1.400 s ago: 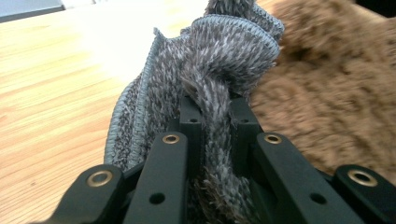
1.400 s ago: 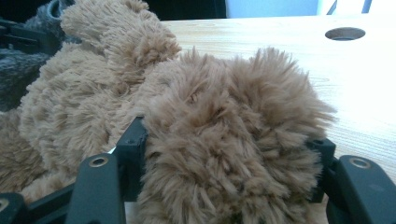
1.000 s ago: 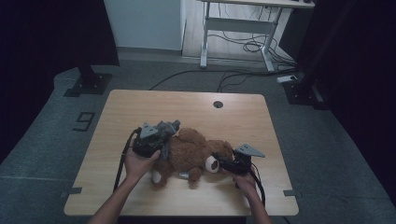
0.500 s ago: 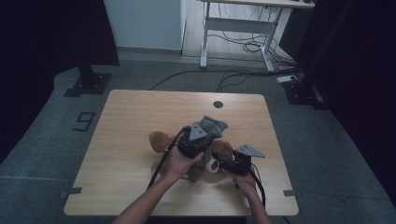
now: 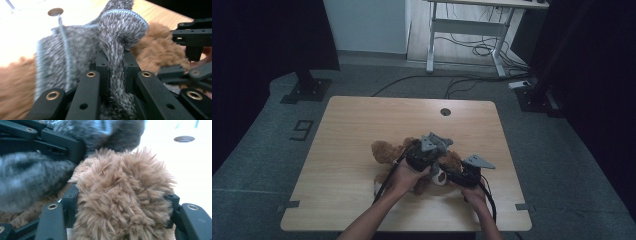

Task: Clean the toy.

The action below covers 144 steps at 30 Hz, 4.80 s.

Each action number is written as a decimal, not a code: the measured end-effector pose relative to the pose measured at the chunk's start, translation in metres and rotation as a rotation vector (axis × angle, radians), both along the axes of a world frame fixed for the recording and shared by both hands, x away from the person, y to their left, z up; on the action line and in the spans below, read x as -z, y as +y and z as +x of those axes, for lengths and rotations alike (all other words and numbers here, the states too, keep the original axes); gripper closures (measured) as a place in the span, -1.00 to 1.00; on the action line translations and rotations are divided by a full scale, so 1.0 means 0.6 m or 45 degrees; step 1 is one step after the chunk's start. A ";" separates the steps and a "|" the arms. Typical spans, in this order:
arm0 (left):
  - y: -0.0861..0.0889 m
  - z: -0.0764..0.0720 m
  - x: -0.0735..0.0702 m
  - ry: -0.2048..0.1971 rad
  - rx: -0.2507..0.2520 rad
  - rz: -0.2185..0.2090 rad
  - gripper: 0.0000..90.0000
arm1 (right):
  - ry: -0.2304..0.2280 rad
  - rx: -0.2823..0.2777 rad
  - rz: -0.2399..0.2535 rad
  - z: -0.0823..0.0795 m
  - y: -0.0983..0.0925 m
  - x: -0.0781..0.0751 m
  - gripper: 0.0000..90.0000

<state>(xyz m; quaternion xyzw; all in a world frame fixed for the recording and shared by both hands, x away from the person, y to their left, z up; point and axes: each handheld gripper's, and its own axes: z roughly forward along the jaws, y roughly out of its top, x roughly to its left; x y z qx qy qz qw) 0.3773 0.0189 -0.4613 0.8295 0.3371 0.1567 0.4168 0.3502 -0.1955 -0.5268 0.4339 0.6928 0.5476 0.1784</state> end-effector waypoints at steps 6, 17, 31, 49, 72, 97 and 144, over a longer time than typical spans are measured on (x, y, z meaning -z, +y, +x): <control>0.047 -0.017 -0.005 -0.033 -0.003 -0.048 0.76 | -0.003 0.000 -0.001 -0.001 0.001 0.000 -0.18; 0.154 -0.018 -0.019 -0.071 -0.143 -0.094 0.76 | 0.004 0.004 0.009 0.000 0.000 0.000 -0.18; 0.239 -0.005 0.002 0.011 -0.292 -0.125 0.76 | 0.006 0.007 0.020 0.002 0.000 0.001 -0.18; 0.135 -0.004 -0.002 0.044 -0.140 -0.156 0.76 | -0.010 -0.004 0.006 -0.005 0.000 -0.001 -0.25; 0.169 -0.074 0.042 -0.043 -0.104 -0.287 0.78 | 0.290 -0.286 -0.089 0.036 -0.005 -0.035 -1.00; 0.198 -0.062 0.028 -0.055 -0.187 -0.334 0.77 | -0.134 -0.163 -0.168 0.027 0.034 -0.039 0.21; -0.033 -0.031 -0.023 0.060 0.154 -0.118 0.76 | -0.202 -0.182 -0.195 0.005 0.000 0.000 0.02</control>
